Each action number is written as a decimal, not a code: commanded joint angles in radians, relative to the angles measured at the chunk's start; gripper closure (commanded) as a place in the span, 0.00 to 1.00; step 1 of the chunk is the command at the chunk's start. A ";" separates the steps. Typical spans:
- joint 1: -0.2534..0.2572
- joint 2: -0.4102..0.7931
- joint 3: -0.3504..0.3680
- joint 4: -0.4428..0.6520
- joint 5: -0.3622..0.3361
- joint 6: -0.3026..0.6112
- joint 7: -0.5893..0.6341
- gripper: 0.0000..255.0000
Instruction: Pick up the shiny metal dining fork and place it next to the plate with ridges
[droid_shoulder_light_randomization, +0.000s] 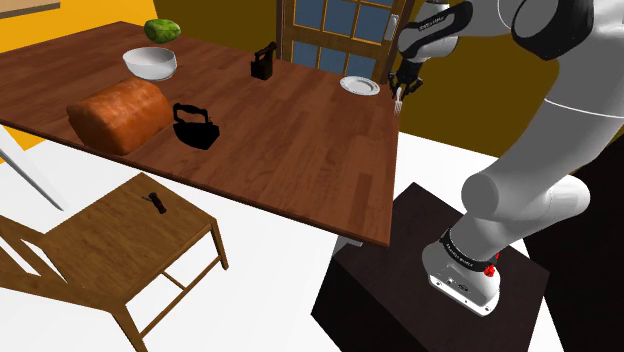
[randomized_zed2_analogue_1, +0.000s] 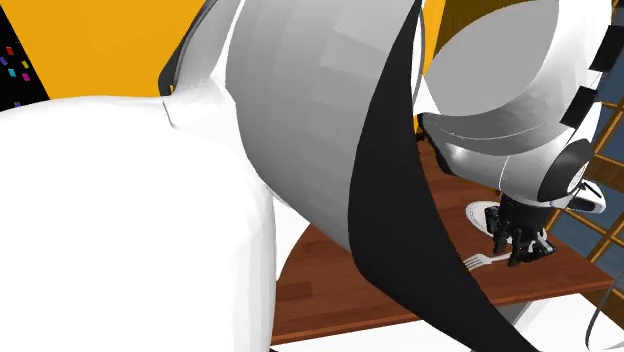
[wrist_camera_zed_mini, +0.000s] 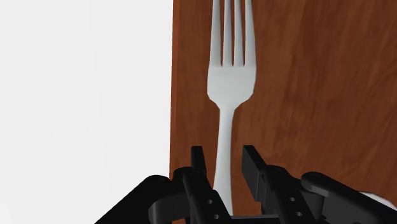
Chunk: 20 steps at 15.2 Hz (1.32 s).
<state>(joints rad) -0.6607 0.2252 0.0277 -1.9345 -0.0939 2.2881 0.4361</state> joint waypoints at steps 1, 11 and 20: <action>-0.001 0.011 -0.001 -0.012 -0.002 0.024 0.000 1.00; 0.001 0.080 -0.005 -0.055 -0.013 0.135 0.014 1.00; 0.001 0.080 -0.005 -0.055 -0.014 0.135 0.014 0.00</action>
<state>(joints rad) -0.6600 0.3049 0.0226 -1.9895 -0.1075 2.4230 0.4501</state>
